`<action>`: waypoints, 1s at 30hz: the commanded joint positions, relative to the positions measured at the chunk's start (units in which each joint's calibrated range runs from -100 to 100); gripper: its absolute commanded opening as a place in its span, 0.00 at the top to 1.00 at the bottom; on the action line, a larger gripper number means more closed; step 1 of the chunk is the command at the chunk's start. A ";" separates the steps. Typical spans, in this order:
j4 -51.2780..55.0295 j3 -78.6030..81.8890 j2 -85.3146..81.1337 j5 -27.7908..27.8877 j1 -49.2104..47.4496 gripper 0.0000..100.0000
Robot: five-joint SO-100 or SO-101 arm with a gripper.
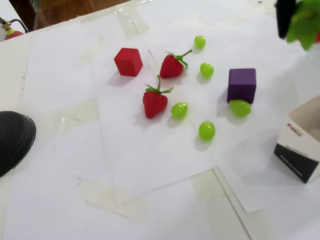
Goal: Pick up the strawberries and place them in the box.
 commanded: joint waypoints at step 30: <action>-9.76 -8.19 12.39 -2.15 -4.71 0.71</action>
